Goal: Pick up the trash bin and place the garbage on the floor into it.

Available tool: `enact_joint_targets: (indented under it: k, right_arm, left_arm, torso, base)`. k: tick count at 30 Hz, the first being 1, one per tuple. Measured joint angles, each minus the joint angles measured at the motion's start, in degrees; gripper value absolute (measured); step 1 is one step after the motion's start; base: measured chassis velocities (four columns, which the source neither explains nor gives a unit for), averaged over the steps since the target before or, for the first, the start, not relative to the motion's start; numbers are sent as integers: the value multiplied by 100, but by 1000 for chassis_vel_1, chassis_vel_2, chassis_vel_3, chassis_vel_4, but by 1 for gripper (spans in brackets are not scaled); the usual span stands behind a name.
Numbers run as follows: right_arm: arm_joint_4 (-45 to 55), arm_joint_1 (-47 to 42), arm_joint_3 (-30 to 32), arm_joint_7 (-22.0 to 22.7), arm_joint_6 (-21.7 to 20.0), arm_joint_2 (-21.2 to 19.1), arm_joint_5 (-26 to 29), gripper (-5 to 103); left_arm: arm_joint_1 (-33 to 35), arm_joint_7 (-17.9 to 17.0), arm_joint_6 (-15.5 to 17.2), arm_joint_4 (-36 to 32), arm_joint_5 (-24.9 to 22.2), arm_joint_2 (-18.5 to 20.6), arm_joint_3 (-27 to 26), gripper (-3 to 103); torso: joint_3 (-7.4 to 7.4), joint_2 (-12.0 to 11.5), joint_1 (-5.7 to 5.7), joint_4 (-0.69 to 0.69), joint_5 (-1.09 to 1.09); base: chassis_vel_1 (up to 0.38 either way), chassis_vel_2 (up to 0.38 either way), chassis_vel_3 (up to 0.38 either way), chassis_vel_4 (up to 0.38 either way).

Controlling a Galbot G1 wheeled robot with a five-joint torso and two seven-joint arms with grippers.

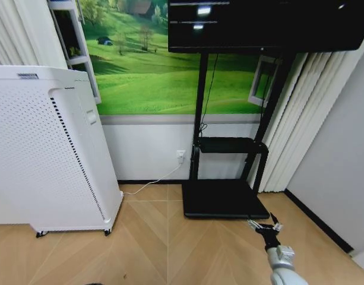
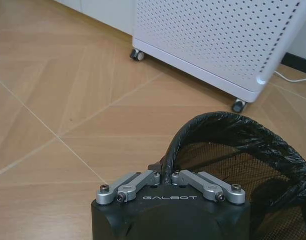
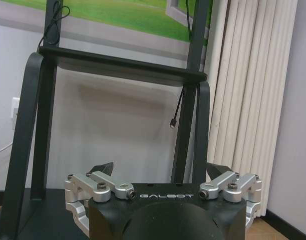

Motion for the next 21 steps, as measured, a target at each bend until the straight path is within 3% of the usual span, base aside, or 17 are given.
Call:
enact_joint_targets:
  k: [9,21]
  right_arm:
    - [-168,-83,-4,-16,144,-19,44,100]
    - [-97,-33,22,-16,98,-23,73,100]
  left_arm:
    - [-440,228,145,246,45,70,-305,5]
    - [-493,555,169,645,248,116,-73,4]
  torso:
    - [0,0,0,-2,-2]
    - [0,0,0,0,1]
  base:
    - [0,0,0,0]
    - [0,0,0,0]
